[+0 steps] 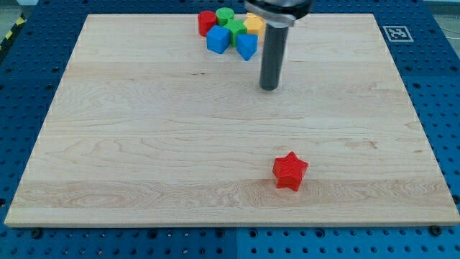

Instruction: Point your arm to the left of blue cube

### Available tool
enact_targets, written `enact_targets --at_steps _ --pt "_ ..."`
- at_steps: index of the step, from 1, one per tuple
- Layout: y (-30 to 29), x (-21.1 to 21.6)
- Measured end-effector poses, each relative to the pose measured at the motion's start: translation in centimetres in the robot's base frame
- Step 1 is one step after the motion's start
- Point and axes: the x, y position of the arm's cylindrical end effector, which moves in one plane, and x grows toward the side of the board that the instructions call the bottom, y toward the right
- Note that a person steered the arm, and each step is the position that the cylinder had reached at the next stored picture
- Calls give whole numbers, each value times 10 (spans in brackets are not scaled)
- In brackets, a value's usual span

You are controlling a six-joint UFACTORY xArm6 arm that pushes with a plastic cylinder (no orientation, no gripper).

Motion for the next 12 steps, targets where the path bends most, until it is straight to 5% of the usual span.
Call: enact_targets --at_steps 12 --pt "-158 -3"
